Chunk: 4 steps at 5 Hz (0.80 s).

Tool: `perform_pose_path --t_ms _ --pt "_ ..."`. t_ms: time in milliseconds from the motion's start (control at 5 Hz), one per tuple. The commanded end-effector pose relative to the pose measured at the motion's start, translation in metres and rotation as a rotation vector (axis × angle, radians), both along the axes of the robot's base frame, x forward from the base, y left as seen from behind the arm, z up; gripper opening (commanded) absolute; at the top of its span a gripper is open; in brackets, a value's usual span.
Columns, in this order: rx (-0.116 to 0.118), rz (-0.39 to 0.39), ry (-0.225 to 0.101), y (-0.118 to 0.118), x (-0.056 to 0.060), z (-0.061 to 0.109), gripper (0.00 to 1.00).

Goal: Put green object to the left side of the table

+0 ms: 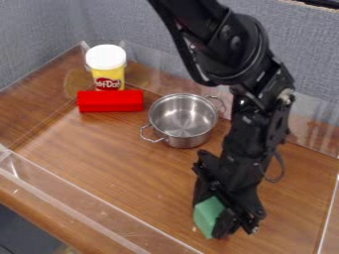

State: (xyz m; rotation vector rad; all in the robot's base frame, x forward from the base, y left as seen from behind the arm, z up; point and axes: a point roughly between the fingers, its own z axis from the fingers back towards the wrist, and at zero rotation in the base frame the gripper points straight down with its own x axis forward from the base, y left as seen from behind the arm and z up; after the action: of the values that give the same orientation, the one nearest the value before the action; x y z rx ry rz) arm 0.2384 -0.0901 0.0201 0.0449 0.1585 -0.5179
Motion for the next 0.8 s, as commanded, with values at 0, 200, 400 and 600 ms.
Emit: perform_pose_path --t_ms 0,200,400,600 --pt "-0.021 0.010 -0.066 0.0035 0.0077 0.0189 0.00" --pt "-0.019 0.003 -0.068 0.0048 0.0074 0.0190 0.00" --pt "-0.018 -0.007 -0.069 0.0058 0.0073 0.0185 0.00" --pt "-0.016 -0.017 -0.070 0.0068 0.0073 0.0181 0.00"
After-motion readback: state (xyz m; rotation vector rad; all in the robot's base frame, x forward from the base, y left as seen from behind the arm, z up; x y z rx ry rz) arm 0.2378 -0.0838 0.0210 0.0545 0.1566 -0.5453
